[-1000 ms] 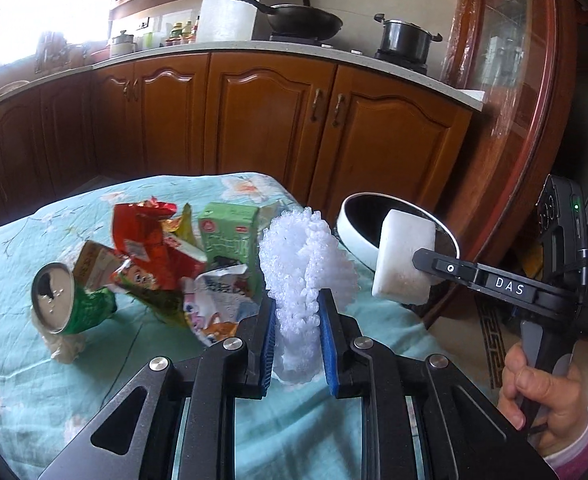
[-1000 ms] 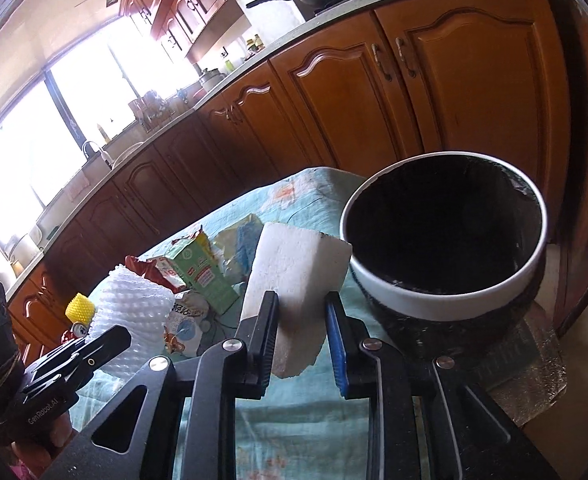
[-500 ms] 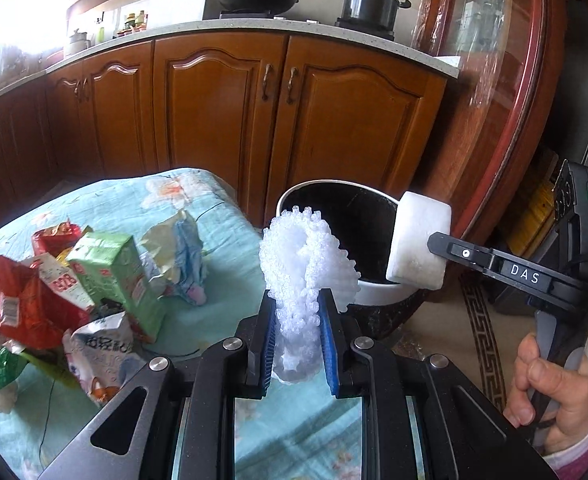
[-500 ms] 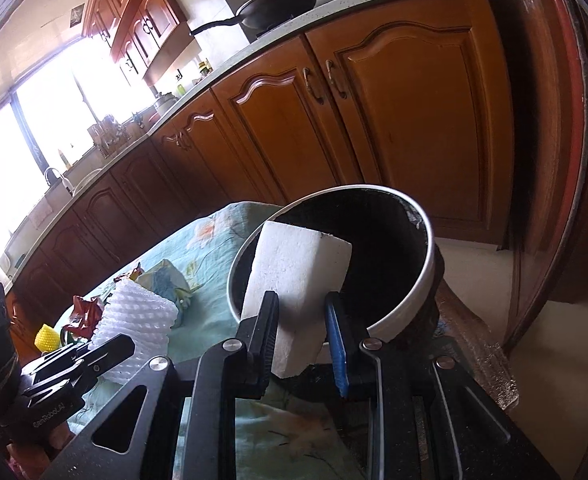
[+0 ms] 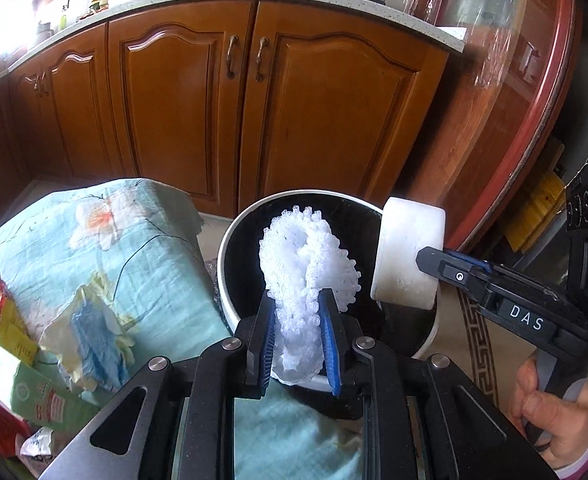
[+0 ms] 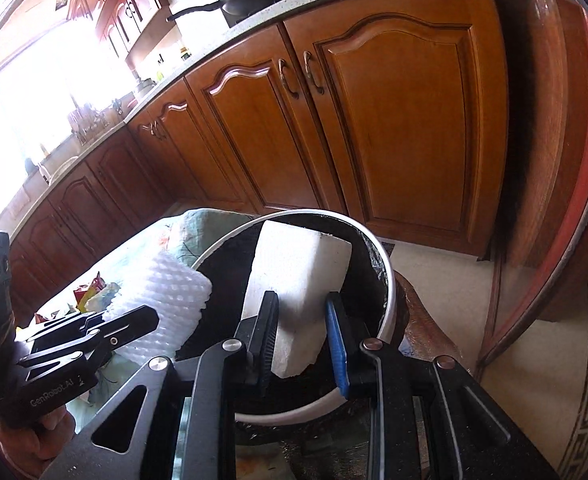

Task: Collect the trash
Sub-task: 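Carry both items over the bin and open both tools to drop them, then grasp the crumpled printed wrapper with the left tool while the right tool grasps the blue wrapper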

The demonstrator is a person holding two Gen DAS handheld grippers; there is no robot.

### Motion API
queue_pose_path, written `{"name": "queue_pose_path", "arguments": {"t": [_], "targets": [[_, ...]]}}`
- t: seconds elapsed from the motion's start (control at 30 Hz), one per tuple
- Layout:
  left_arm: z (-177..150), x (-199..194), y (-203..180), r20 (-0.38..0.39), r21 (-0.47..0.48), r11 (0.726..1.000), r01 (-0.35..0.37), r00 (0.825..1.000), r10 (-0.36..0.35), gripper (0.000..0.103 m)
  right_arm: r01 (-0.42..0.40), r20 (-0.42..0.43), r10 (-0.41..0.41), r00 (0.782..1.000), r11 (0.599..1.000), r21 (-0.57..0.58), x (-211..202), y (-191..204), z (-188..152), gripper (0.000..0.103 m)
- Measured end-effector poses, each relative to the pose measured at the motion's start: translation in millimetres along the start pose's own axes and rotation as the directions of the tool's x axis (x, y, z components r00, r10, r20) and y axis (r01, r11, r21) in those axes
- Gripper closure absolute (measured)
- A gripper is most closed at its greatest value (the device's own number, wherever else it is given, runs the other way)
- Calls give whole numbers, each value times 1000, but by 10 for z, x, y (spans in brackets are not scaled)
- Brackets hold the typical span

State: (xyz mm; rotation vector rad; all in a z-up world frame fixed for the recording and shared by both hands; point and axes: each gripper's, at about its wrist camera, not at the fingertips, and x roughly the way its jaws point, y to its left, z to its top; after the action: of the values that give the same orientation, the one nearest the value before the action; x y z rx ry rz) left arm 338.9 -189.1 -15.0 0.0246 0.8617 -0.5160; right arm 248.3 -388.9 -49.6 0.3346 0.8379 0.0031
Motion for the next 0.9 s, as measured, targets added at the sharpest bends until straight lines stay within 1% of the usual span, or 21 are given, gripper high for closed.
{"name": "queue_pose_path", "arguments": {"t": [0.07,0.1,0.13,0.17,0.2,0.23,0.27,0.3,0.37,0.5,0.57,0.63,0.73,0.9], "targets": [[68,116,-15,-14,3,1000,4,1000,-4,82,6,-10,-6,1000,1000,-1,38,-24,15,78],[97,171,-21,-23,6,1000,6,1000,-5,81,6,-16,-6,1000,1000,-2,54,-31,17,78],[118,216,-18,-30,6,1000,2,1000,-2,77,4,-22,-4,1000,1000,-2,68,-44,21,75],[131,239,-24,-34,7,1000,-3,999,3,71,4,-28,-4,1000,1000,-3,81,-47,26,74],[154,272,-27,-36,7,1000,-5,999,5,59,-2,-34,2,999,1000,-3,93,-53,32,73],[157,274,-21,-30,4,1000,-5,1000,5,50,-8,-36,8,999,1000,4,107,-76,38,68],[167,276,-17,-25,2,1000,-9,1000,9,47,-14,-34,14,999,1000,12,115,-102,48,61],[165,269,-2,-19,-1,1000,-11,1000,11,43,-12,-28,12,1000,1000,16,98,-114,46,58],[158,263,21,-13,-9,1000,-9,1000,9,42,-11,-15,11,1000,1000,28,66,-134,36,49],[77,145,80,1,-42,999,-5,1000,5,39,-29,6,29,1000,998,52,-31,-169,4,47],[0,64,124,16,-61,998,0,1000,1,38,-42,21,40,999,997,59,-92,-153,-23,38],[-105,-51,152,35,-76,997,8,999,-6,37,-57,38,55,998,996,61,-156,-107,-67,31],[-253,-200,171,64,-92,996,-4,998,10,34,-83,57,79,995,995,62,-260,-27,-159,22],[-585,-487,307,99,-127,991,-38,994,50,33,-116,68,113,991,992,41,-351,243,-351,18]]}}
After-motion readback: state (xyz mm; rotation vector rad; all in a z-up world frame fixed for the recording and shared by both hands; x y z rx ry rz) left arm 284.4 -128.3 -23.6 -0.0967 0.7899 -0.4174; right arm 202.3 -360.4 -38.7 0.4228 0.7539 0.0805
